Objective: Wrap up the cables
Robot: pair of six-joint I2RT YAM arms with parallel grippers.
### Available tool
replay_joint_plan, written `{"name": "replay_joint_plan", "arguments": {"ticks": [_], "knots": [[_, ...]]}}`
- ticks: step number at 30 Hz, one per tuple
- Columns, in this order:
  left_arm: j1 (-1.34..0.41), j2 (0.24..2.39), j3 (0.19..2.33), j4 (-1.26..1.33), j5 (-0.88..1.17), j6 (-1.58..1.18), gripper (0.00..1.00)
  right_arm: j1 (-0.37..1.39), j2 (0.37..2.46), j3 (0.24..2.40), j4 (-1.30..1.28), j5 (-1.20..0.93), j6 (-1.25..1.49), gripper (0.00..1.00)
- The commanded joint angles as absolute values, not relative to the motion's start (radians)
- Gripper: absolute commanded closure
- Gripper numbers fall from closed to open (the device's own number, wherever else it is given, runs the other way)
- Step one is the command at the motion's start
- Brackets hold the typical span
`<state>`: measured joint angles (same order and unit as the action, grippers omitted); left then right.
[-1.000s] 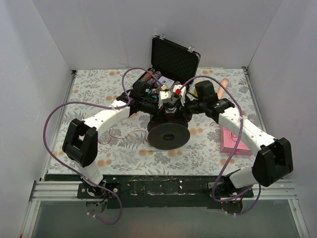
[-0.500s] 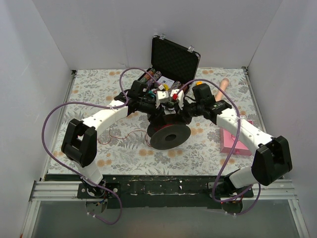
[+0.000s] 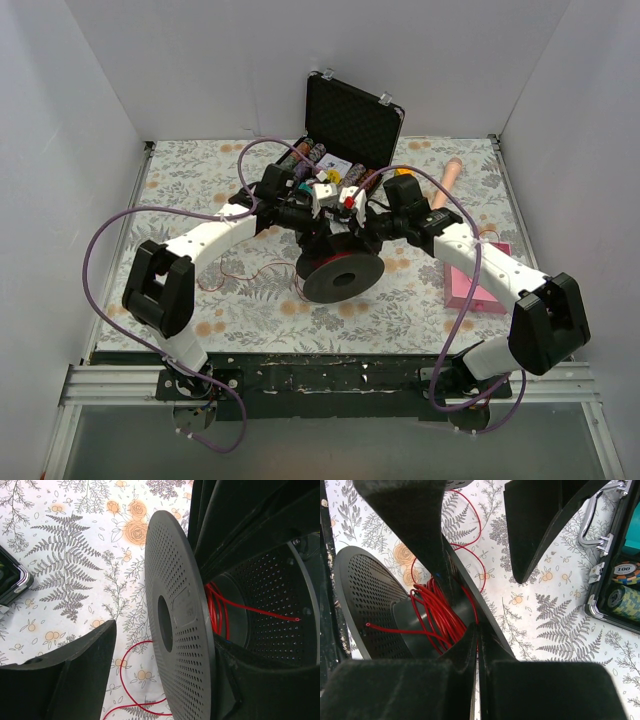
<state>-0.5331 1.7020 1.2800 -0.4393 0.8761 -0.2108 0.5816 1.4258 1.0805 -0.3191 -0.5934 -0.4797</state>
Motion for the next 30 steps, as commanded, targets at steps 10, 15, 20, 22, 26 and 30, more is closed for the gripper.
{"name": "replay_joint_plan", "arguments": {"ticks": [10, 15, 20, 22, 26, 30], "knots": [[-0.584, 1.631, 1.206, -0.370, 0.801, -0.241, 0.41, 0.638, 1.460, 1.068, -0.129, -0.627, -0.336, 0.99], [-0.577, 1.618, 1.187, -0.368, 0.892, -0.245, 0.33, 0.638, 1.460, 1.052, -0.112, -0.629, -0.319, 0.99], [-0.466, 1.603, 1.152, -0.269, 1.131, -0.305, 0.25, 0.627, 1.424, 1.014, -0.109, -0.640, -0.337, 0.99], [-0.472, 1.591, 1.144, -0.262, 1.106, -0.272, 0.25, 0.624, 1.416, 1.002, -0.106, -0.643, -0.339, 0.99], [-0.476, 1.583, 1.126, -0.249, 1.160, -0.276, 0.19, 0.623, 1.440, 1.023, -0.124, -0.653, -0.336, 0.99], [-0.474, 1.526, 1.123, -0.256, 1.134, -0.278, 0.13, 0.623, 1.447, 1.029, -0.123, -0.673, -0.324, 0.99]]}}
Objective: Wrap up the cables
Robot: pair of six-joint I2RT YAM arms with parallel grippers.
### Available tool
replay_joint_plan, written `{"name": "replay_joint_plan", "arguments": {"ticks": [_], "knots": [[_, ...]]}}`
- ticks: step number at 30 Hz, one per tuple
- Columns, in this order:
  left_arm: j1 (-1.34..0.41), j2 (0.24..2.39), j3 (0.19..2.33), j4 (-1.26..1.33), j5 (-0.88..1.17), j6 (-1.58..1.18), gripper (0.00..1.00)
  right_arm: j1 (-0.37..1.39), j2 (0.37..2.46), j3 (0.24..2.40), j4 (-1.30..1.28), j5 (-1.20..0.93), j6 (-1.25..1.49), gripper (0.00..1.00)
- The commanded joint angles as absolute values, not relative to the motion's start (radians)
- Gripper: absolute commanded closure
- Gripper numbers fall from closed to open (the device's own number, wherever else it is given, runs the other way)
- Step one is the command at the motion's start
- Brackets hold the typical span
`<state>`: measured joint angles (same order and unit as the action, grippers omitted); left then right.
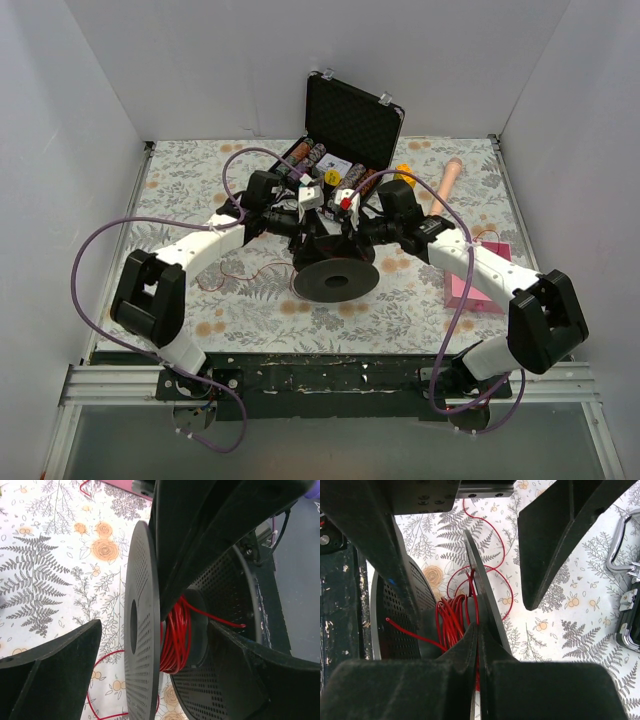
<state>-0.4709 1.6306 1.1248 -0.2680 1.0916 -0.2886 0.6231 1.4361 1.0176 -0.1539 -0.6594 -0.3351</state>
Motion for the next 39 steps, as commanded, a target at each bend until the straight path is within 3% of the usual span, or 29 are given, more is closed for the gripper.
{"name": "replay_joint_plan", "arguments": {"ticks": [1, 7, 12, 17, 22, 28, 36, 39], "knots": [[-0.474, 1.520, 1.137, -0.273, 1.118, -0.272, 0.12, 0.623, 1.445, 1.025, -0.115, -0.672, -0.318, 0.99], [-0.503, 1.511, 1.141, -0.291, 0.964, -0.197, 0.08, 0.624, 1.439, 1.022, -0.121, -0.678, -0.304, 0.99], [-0.563, 1.531, 1.106, -0.241, 0.844, -0.164, 0.13, 0.626, 1.420, 1.017, -0.130, -0.673, -0.319, 0.99], [-0.565, 1.563, 1.103, -0.178, 0.848, -0.198, 0.40, 0.626, 1.428, 1.032, -0.150, -0.700, -0.336, 0.99], [-0.571, 1.551, 1.045, -0.221, 0.893, -0.181, 0.52, 0.623, 1.420, 1.039, -0.155, -0.670, -0.337, 0.99], [-0.571, 1.542, 1.045, -0.297, 0.885, -0.147, 1.00, 0.620, 1.411, 1.052, -0.175, -0.623, -0.339, 0.99], [-0.569, 1.536, 1.104, -0.290, 0.841, -0.273, 1.00, 0.615, 1.370, 1.066, -0.232, -0.568, -0.359, 0.99], [-0.569, 1.535, 1.137, -0.278, 0.793, -0.346, 1.00, 0.614, 1.342, 1.074, -0.239, -0.540, -0.339, 0.69]]}}
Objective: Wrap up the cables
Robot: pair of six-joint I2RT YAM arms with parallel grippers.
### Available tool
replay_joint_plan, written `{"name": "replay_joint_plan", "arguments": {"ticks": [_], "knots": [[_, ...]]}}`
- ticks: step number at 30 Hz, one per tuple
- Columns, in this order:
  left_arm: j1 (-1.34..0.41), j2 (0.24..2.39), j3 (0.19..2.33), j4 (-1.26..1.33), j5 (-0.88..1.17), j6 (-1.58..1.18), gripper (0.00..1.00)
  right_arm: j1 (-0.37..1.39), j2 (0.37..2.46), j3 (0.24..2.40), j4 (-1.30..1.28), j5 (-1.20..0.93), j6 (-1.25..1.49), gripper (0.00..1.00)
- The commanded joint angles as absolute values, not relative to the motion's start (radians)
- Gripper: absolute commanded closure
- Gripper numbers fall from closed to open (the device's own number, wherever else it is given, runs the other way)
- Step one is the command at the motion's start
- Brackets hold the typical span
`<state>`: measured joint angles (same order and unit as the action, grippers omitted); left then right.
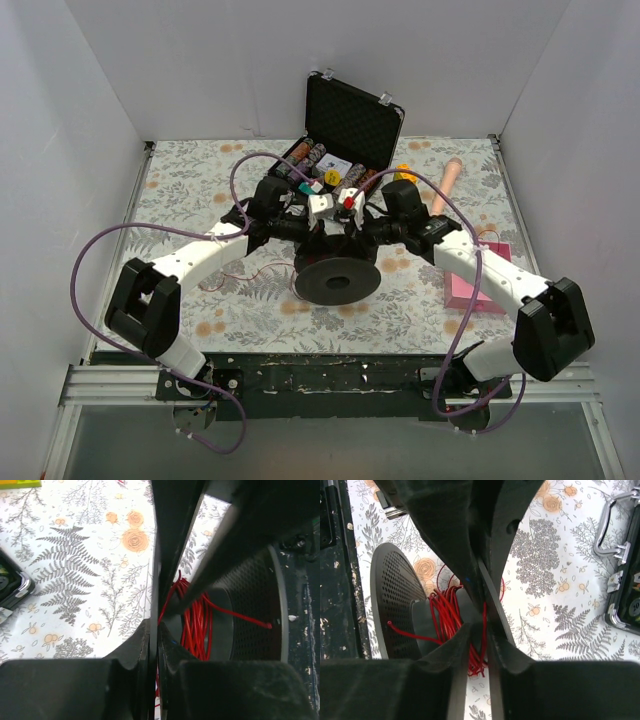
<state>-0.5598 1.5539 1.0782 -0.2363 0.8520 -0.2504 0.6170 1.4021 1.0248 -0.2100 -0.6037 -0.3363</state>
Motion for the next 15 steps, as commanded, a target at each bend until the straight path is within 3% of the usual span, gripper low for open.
{"name": "replay_joint_plan", "arguments": {"ticks": [1, 8, 15], "knots": [[-0.569, 1.534, 1.152, -0.278, 0.766, -0.371, 1.00, 0.611, 1.327, 1.078, -0.239, -0.540, -0.328, 0.64], [-0.565, 1.539, 1.222, -0.279, 0.514, -0.449, 1.00, 0.592, 1.227, 1.098, -0.196, -0.453, -0.258, 0.43], [-0.516, 1.525, 1.308, -0.268, 0.433, -0.578, 1.00, 0.563, 1.190, 1.101, -0.178, -0.351, -0.204, 0.42]]}}
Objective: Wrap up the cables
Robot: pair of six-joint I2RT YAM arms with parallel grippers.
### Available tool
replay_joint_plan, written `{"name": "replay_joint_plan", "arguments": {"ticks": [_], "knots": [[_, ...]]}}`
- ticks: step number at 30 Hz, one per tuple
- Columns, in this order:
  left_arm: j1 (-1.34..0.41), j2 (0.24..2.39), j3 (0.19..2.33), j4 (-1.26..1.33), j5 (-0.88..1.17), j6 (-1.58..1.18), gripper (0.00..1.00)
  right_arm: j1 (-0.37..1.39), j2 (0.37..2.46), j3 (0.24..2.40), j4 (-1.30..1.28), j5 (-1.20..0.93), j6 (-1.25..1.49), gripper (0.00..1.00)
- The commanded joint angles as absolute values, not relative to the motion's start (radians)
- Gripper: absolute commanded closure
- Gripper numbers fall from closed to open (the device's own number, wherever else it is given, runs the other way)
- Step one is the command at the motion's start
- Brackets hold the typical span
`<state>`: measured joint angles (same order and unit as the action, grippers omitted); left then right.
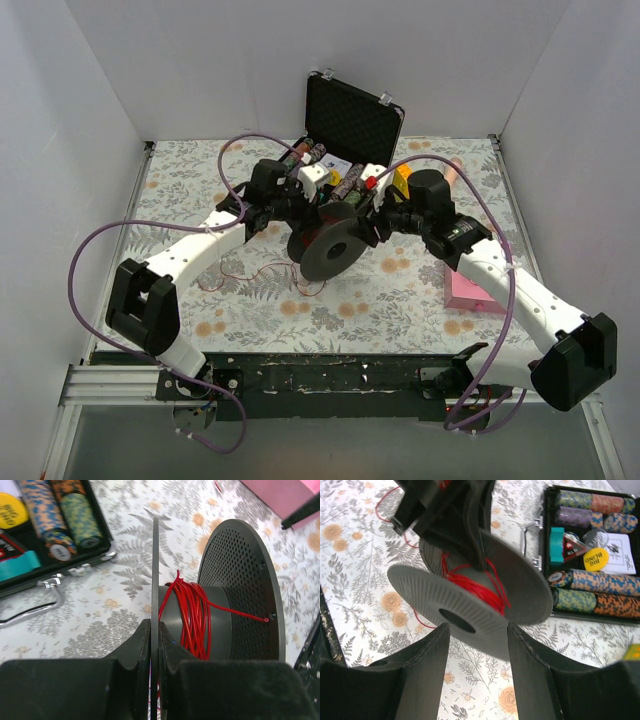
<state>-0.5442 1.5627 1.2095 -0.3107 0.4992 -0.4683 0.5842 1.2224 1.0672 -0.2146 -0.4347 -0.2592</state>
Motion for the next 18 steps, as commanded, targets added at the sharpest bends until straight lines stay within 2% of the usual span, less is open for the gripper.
{"name": "replay_joint_plan", "arguments": {"ticks": [1, 4, 11, 17, 18], "knots": [[-0.505, 1.523, 1.328, -0.271, 0.427, -0.601, 1.00, 0.558, 1.183, 1.098, -0.173, -0.336, -0.186, 0.42], [-0.473, 1.516, 1.371, -0.273, 0.405, -0.655, 1.00, 0.546, 1.145, 1.069, -0.126, -0.342, -0.149, 0.42], [-0.423, 1.500, 1.578, -0.351, 0.362, -0.696, 1.00, 0.541, 1.046, 0.948, 0.018, -0.370, -0.117, 0.33], [-0.422, 1.520, 1.839, -0.466, 0.364, -0.687, 1.00, 0.541, 1.146, 0.858, 0.149, -0.431, -0.081, 0.31], [-0.420, 1.526, 1.883, -0.485, 0.364, -0.684, 1.00, 0.541, 1.173, 0.854, 0.176, -0.437, -0.074, 0.27]]}}
